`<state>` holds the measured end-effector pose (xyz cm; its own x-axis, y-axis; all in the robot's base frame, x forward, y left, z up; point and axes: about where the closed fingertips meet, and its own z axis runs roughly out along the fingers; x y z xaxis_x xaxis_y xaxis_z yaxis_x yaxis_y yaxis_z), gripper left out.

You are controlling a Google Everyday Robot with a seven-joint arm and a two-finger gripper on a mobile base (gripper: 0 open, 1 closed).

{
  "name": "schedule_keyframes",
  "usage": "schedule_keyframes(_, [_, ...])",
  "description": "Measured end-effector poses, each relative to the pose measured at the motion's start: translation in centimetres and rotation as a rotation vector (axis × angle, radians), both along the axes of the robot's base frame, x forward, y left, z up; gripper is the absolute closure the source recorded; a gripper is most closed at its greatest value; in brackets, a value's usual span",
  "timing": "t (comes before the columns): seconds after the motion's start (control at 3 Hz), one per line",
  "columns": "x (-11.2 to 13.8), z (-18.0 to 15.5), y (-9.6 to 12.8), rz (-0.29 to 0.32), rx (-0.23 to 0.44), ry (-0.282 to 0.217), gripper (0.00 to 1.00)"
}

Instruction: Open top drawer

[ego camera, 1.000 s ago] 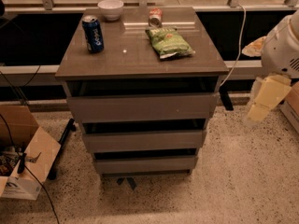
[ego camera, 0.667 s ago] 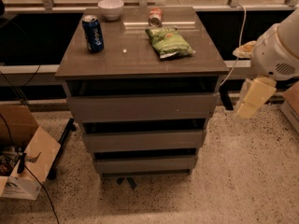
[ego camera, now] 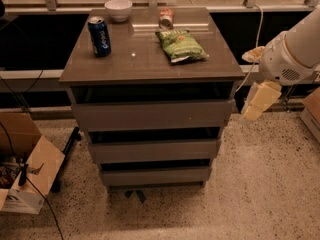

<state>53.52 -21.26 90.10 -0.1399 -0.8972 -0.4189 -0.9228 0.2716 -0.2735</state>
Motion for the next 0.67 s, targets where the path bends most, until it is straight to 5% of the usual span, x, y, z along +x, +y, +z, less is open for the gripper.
schedule_keyframes(0.67, [1.2, -5.3, 3.1, -0.01, 0.016, 0.045, 0.0])
